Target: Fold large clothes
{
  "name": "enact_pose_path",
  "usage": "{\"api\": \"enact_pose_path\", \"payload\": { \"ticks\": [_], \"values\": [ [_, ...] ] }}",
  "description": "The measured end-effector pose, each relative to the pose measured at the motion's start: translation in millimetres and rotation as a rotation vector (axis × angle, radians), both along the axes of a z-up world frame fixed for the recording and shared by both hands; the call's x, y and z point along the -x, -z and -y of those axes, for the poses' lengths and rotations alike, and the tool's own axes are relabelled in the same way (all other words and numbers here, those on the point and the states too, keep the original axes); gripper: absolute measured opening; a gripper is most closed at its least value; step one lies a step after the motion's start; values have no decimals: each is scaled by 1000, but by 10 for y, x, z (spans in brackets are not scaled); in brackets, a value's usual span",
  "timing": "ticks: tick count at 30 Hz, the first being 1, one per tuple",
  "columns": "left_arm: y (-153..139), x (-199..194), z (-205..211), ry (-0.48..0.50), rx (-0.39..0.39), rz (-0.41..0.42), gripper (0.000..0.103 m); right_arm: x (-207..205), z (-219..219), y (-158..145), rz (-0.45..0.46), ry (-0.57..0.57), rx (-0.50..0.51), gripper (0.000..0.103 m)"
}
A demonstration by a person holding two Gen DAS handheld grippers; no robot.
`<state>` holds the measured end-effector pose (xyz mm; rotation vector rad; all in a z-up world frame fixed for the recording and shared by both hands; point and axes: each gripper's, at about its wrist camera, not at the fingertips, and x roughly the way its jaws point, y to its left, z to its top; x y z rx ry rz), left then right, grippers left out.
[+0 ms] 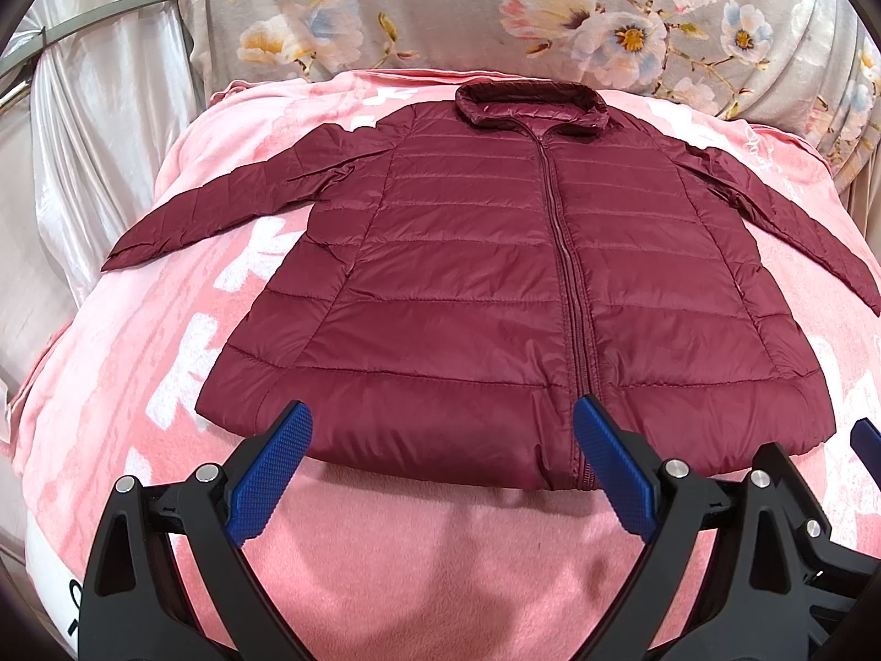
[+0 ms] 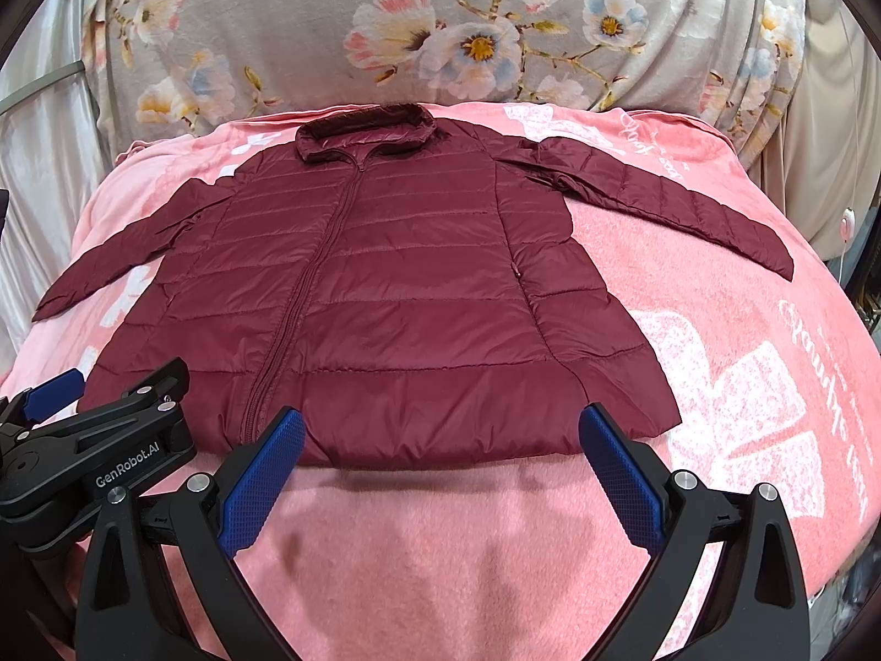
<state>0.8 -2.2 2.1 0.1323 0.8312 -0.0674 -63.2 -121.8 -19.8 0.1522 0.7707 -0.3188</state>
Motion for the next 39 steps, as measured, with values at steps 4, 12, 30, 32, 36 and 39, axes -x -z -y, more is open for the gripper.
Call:
{"api": "enact_pose_path", "payload": {
  "ticks": [4,12,30,32,36,39],
  "values": [
    [-13,-3,22,1,0,-2,93,-5,3,-2,1,-2,0,98],
    [100,-146,-184,-34,32,-30,95,-30,732,39,35,131,-61,98],
    [137,-756,-276,-87,89,-41,95,-309,4131,424,207,732,-436,98],
    [148,-817,-269,-92,96,-40,95,-341,4292,515,211,774,-465,98],
    [179,-920,-271,-101,104,-48,95,-432,4516,633,224,808,-485,95],
    [202,-1001,-272,-106,110,-59,95,-502,4576,641,230,817,-446,85]
  ]
}}
